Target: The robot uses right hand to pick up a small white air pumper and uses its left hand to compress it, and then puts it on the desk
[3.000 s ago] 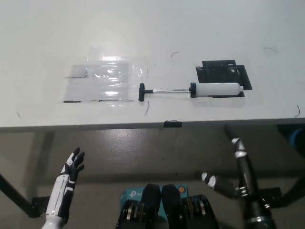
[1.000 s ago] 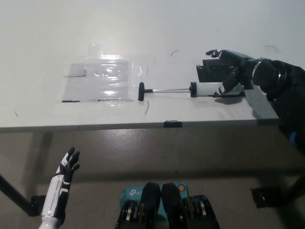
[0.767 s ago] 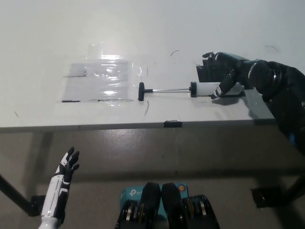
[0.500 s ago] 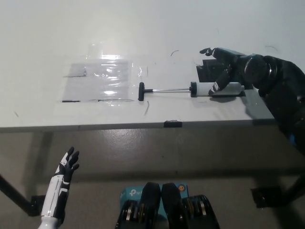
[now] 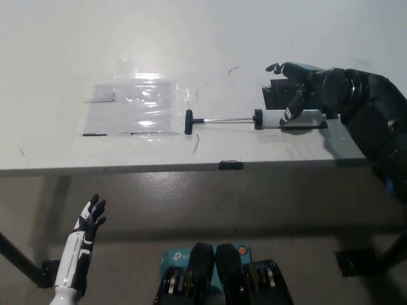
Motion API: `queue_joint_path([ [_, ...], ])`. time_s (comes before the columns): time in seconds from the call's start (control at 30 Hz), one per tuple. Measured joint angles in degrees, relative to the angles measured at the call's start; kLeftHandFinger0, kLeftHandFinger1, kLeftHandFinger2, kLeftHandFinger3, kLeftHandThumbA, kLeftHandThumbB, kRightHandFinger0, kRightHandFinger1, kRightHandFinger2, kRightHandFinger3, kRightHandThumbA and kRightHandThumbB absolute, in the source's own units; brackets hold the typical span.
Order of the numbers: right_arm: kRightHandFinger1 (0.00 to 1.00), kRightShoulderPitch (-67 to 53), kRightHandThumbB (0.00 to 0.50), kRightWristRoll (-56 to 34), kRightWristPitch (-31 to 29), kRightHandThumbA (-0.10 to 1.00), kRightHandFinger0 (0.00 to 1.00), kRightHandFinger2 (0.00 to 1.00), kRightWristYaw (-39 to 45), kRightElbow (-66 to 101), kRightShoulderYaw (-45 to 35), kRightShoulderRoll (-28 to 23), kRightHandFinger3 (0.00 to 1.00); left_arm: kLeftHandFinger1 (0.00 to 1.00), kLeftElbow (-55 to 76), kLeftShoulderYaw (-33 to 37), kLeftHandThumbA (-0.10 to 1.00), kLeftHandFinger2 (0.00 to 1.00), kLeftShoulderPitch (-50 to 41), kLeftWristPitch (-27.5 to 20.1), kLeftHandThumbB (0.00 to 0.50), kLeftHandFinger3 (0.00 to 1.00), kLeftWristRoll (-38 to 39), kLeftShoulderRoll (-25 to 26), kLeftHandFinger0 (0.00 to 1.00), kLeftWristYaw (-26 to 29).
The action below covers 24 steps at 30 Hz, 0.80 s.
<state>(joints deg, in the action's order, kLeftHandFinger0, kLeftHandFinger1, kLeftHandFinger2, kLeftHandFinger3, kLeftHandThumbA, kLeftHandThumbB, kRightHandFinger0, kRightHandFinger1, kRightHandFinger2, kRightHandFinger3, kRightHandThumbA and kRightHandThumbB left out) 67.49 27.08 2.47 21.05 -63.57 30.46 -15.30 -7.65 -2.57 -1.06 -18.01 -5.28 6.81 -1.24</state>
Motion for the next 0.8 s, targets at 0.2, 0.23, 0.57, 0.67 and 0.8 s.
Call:
queue_joint_path([
  [0.2, 1.00, 0.0, 0.449, 1.1, 0.0, 1.00, 1.00, 1.00, 0.4, -0.7, 1.1, 0.0, 1.00, 1.00, 0.0, 0.0, 1.00, 1.00, 0.0, 0.0, 0.028, 1.00, 0.0, 0.2, 1.00, 0.0],
  [0.23, 1.00, 0.0, 0.441, 1.3, 0.0, 1.00, 1.00, 1.00, 0.5, -0.7, 1.2, 0.0, 1.00, 1.00, 0.0, 0.0, 1.00, 1.00, 0.0, 0.0, 0.030, 1.00, 0.1, 0.2, 1.00, 0.0],
  [0.57, 1.00, 0.0, 0.411, 2.7, -0.3, 1.00, 1.00, 1.00, 1.3, -0.9, 2.4, 0.0, 1.00, 1.00, 0.0, 0.0, 1.00, 1.00, 0.2, 0.0, 0.017, 1.00, 0.4, 0.2, 1.00, -0.1],
  [0.67, 1.00, 0.0, 0.419, 3.2, -0.6, 1.00, 1.00, 1.00, 1.5, -1.3, 2.9, 0.0, 1.00, 1.00, 0.0, 0.0, 1.00, 1.00, 0.3, -0.1, 0.023, 1.00, 0.4, 0.3, 1.00, -0.1],
  [0.8, 1.00, 0.1, 0.404, 3.6, -1.1, 1.00, 1.00, 1.00, 1.9, -2.3, 3.3, 0.3, 1.00, 1.00, 0.0, 0.0, 1.00, 1.00, 0.5, -0.1, 0.019, 1.00, 0.4, 0.3, 1.00, -0.1],
])
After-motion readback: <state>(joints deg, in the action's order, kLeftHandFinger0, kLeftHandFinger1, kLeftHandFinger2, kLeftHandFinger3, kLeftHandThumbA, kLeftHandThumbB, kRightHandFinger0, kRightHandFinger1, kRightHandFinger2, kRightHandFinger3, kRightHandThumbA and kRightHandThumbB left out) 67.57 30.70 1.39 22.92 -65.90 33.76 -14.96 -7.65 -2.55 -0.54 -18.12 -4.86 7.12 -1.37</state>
